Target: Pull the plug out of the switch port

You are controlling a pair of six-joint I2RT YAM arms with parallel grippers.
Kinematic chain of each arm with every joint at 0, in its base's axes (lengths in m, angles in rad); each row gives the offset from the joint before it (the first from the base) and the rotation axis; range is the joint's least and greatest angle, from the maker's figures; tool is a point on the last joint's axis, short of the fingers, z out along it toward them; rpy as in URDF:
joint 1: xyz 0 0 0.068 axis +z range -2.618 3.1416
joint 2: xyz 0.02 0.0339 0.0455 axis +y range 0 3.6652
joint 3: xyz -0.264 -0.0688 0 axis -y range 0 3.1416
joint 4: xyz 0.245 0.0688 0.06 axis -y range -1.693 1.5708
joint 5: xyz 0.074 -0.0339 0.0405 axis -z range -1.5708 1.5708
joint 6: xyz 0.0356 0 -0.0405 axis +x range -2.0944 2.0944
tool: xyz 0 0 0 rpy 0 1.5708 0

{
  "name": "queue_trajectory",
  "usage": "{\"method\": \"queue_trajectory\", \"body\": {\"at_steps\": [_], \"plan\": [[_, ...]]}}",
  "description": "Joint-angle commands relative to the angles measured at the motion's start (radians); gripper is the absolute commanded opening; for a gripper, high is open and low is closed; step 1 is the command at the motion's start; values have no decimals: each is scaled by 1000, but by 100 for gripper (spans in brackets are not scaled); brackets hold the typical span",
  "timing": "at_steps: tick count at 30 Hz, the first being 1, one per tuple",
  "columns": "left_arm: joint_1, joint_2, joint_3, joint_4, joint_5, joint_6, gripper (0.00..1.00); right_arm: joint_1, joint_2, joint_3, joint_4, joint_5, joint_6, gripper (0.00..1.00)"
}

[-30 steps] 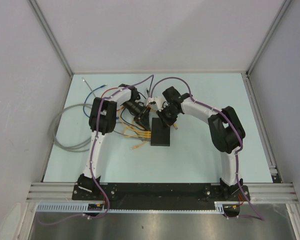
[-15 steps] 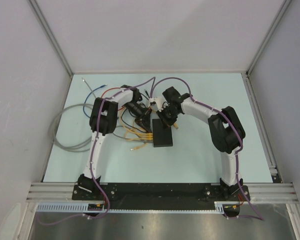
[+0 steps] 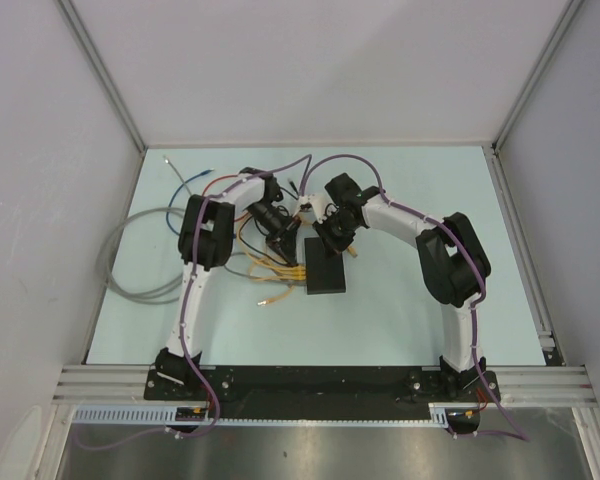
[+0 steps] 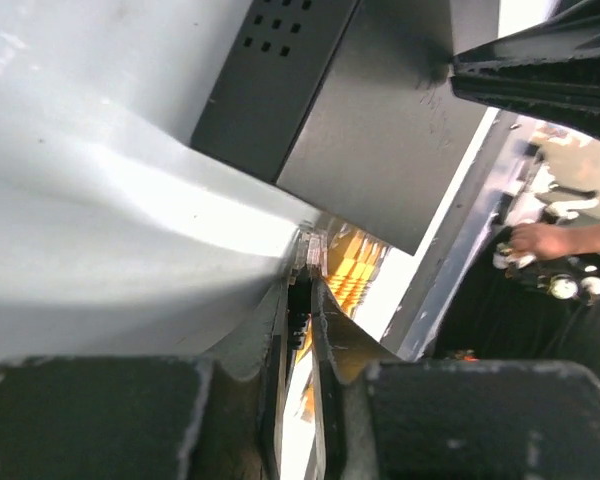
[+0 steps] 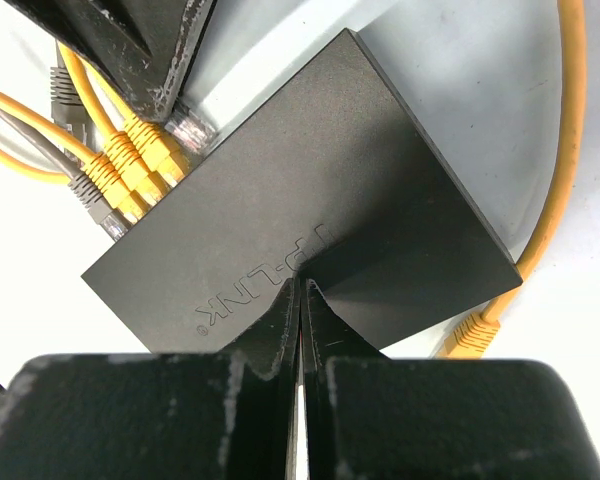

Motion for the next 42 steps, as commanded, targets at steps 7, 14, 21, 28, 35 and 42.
{"method": "queue_trajectory", "body": {"at_steps": [7, 14, 21, 28, 35, 42], "plan": [[70, -41, 251, -94, -175, 103, 0, 12, 86, -68, -58, 85, -38, 0], [83, -209, 312, -74, -318, 169, 0, 13, 96, -63, -55, 88, -37, 0], [116, -266, 253, -10, -650, 262, 0, 13, 98, -63, -52, 86, -37, 0], [129, -286, 86, 165, -796, 252, 26, 13, 100, -60, -49, 89, -38, 0], [123, -327, 59, 251, -660, 183, 54, 12, 100, -62, -49, 94, -38, 0], [100, -398, 116, 226, -313, 127, 58, 4, 107, -60, -45, 81, -32, 0]]}}
